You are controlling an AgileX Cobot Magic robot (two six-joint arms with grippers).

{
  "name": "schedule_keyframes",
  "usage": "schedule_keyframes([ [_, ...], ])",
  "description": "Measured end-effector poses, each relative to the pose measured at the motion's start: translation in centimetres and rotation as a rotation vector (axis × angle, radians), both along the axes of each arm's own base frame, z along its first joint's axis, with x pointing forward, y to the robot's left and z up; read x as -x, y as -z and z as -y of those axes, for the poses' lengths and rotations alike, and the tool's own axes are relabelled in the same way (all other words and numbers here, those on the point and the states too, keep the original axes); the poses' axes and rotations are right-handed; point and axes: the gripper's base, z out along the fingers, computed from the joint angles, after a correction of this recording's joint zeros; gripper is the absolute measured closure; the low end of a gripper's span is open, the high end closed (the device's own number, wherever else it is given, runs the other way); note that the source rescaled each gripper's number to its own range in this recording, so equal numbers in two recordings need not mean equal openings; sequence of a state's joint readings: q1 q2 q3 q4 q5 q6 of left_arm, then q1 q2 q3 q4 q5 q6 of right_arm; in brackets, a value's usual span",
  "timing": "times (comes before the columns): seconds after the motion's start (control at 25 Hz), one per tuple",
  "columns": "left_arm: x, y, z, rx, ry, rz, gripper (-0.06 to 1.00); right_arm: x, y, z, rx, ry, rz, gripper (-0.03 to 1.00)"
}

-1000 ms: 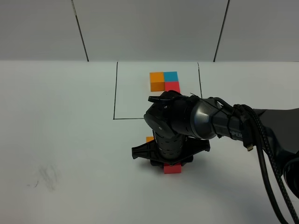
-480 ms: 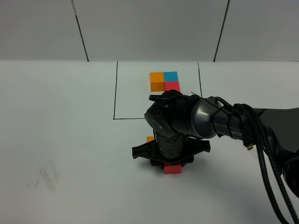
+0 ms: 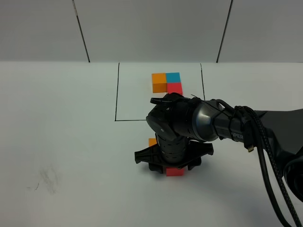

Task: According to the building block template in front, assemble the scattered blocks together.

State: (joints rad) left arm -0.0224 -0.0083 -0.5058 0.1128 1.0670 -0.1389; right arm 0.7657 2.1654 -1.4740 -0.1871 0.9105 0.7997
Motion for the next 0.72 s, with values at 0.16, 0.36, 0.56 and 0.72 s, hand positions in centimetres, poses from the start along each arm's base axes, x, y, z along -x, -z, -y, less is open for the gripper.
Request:
schedule_keyframes([
  [0.16, 0.0, 0.0, 0.0, 0.0, 0.0, 0.0, 0.27, 0.1, 0.0, 0.1, 0.016, 0.0, -0.008, 0.36],
  [0.36, 0.0, 0.0, 0.0, 0.0, 0.0, 0.0, 0.27, 0.1, -0.1, 0.2, 0.024, -0.02, -0.009, 0.17],
  [0.56, 0.0, 0.0, 0.0, 0.0, 0.0, 0.0, 0.27, 0.1, -2.1, 0.3, -0.002, -0.057, 0.024, 0.01],
  [0.72, 0.0, 0.0, 0.0, 0.0, 0.0, 0.0, 0.27, 0.3, -4.6, 0.5, -0.033, -0.08, 0.058, -0.02],
])
